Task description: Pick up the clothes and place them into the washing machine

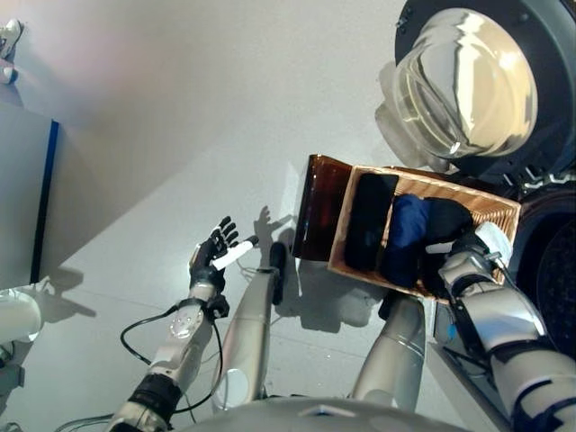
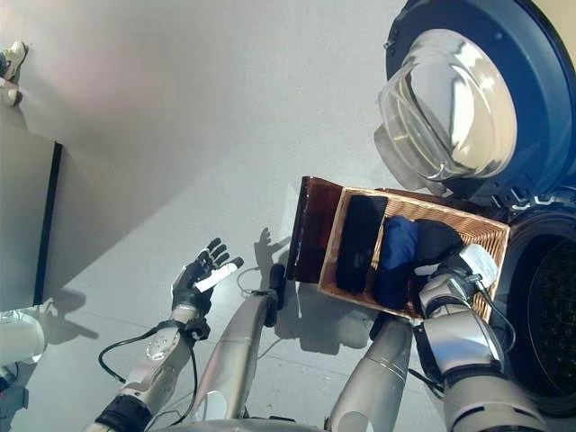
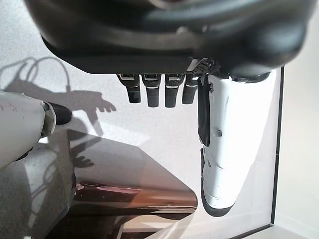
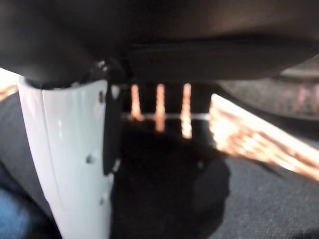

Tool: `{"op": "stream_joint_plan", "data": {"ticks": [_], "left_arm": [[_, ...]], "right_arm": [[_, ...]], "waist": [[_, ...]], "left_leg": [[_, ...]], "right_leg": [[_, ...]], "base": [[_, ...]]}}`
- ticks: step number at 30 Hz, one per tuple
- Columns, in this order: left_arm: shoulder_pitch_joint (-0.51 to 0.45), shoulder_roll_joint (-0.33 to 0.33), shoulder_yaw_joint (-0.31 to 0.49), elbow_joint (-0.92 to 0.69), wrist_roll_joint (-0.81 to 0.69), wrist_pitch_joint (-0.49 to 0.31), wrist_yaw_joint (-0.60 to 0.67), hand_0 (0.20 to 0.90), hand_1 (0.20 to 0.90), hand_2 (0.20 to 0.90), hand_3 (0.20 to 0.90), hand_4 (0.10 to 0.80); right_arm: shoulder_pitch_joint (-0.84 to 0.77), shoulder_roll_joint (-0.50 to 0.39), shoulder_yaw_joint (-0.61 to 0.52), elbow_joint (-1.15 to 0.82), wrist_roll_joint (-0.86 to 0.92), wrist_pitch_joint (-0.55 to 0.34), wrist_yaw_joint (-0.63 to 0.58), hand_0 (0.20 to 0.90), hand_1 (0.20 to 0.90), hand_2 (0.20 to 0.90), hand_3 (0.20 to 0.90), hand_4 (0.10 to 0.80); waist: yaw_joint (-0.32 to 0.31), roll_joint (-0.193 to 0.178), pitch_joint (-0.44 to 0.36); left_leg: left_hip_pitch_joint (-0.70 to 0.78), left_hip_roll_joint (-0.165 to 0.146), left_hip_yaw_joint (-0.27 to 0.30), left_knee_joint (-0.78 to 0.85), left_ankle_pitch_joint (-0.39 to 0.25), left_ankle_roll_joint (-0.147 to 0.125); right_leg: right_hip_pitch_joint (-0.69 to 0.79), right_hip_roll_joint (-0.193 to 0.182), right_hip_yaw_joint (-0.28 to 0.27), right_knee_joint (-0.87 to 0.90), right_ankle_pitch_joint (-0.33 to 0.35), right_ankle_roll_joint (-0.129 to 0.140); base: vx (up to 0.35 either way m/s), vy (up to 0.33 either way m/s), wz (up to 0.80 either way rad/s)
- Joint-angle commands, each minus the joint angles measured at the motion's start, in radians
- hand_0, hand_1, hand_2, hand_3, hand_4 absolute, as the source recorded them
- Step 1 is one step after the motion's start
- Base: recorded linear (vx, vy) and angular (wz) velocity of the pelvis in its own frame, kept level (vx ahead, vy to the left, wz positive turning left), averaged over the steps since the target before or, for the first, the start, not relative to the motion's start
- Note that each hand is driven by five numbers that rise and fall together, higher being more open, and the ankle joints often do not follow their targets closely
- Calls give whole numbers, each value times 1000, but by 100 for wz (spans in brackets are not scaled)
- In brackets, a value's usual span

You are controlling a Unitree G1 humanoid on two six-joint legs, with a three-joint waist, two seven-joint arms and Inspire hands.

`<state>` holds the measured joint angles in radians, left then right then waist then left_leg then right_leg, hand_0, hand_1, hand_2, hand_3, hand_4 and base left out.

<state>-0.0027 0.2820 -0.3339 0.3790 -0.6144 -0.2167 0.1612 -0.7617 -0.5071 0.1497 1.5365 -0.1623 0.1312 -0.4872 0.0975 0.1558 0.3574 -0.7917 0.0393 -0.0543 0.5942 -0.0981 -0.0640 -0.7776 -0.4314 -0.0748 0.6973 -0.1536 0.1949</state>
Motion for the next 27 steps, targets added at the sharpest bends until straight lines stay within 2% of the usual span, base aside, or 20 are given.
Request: {"op": "stream_joint_plan", "data": {"ticks": [1, 7, 8, 11, 13, 15, 16, 18, 19, 21, 22, 23, 25, 27], "left_arm": [[20, 50, 78, -91, 19, -51, 22, 900, 900, 900, 900, 800], [8, 34, 114, -62, 3, -65, 65, 900, 900, 900, 900, 800], [10, 26, 126, -59, -4, -70, 75, 900, 900, 900, 900, 800], [16, 18, 138, -53, -12, -73, 79, 900, 900, 900, 900, 800], [30, 8, 154, -59, -30, -82, 77, 900, 900, 900, 900, 800], [37, 6, 157, -58, -36, -84, 76, 900, 900, 900, 900, 800], [42, -1, 164, -51, -47, -90, 74, 900, 900, 900, 900, 800], [41, -9, 162, -36, -57, -91, 71, 900, 900, 900, 900, 800], [41, -8, 162, -35, -58, -92, 70, 900, 900, 900, 900, 800], [23, -20, 141, -19, -79, -85, 62, 900, 900, 900, 900, 800], [18, -24, 132, -20, -88, -79, 57, 900, 900, 900, 900, 800], [18, -22, 132, -20, -89, -78, 56, 900, 900, 900, 900, 800], [9, -38, 105, -25, -125, -61, 31, 900, 900, 900, 900, 800], [4, -45, 88, -19, -143, -62, 22, 900, 900, 900, 900, 800]], "right_arm": [[7, -75, -33, -26, 105, -19, -83, 200, 200, 200, 200, 300], [77, -103, -176, -212, 343, -171, -173, 200, 200, 200, 200, 300], [113, -82, -204, -284, 387, -214, -186, 200, 200, 200, 200, 300], [174, -58, -251, -375, 433, -259, -204, 200, 200, 200, 200, 300], [246, -6, -331, -484, 557, -357, -194, 200, 200, 200, 200, 300], [274, 21, -356, -509, 605, -387, -183, 200, 200, 200, 200, 300], [299, 75, -408, -538, 747, -474, -148, 200, 200, 200, 200, 300], [313, 136, -450, -570, 909, -560, -85, 200, 200, 200, 200, 300], [315, 136, -450, -569, 913, -562, -80, 200, 200, 200, 200, 300], [284, 223, -522, -571, 1235, -649, 55, 200, 200, 200, 200, 300], [275, 250, -544, -571, 1351, -661, 113, 200, 200, 200, 200, 300], [275, 248, -544, -562, 1367, -662, 129, 200, 200, 200, 200, 300], [249, 315, -592, -562, 1588, -684, 229, 200, 200, 200, 200, 300], [210, 308, -605, -538, 1633, -699, 232, 200, 200, 200, 200, 300]], "waist": [[-6, -8, 0], [-68, -40, 7], [-86, -47, 7], [-104, -55, 7], [-124, -59, 6], [-127, -61, 5], [-137, -59, 5], [-144, -58, 7], [-143, -59, 7], [-149, -51, 11], [-149, -48, 12], [-148, -49, 12], [-149, -35, 9], [-147, -28, 5]], "left_leg": [[79, 43, -11, 63, -116, -20], [106, 67, 6, 56, -124, -30], [110, 74, 8, 56, -127, -34], [115, 81, 10, 54, -129, -37], [122, 90, 13, 51, -133, -41], [126, 93, 15, 51, -135, -42], [135, 99, 21, 47, -138, -44], [146, 106, 31, 47, -141, -46], [147, 107, 32, 47, -142, -46], [157, 110, 37, 50, -148, -47], [160, 109, 38, 51, -150, -47], [161, 109, 39, 51, -150, -47], [168, 106, 45, 51, -154, -48], [173, 105, 49, 52, -157, -47]], "right_leg": [[33, 19, 63, -79, 132, -14], [37, 44, 83, -95, 134, -14], [35, 52, 87, -95, 132, -16], [35, 58, 90, -95, 128, -17], [35, 65, 92, -97, 125, -17], [37, 67, 93, -97, 123, -17], [38, 75, 96, -100, 121, -17], [38, 84, 105, -102, 119, -16], [39, 84, 105, -102, 119, -16], [43, 88, 111, -100, 112, -16], [46, 88, 111, -98, 109, -16], [46, 88, 111, -98, 108, -16], [50, 87, 116, -94, 101, -17], [49, 86, 119, -91, 101, -16]], "base": [[8, -9, -6], [3, -3, -16], [-1, -21, -31], [-3, -33, -26], [10, -35, -14], [17, -7, -16], [29, 2, -16], [18, 6, -20], [8, -6, -34], [14, -14, -30], [12, -9, -19], [16, -5, -15], [30, 15, -7], [18, 9, -1]]}}
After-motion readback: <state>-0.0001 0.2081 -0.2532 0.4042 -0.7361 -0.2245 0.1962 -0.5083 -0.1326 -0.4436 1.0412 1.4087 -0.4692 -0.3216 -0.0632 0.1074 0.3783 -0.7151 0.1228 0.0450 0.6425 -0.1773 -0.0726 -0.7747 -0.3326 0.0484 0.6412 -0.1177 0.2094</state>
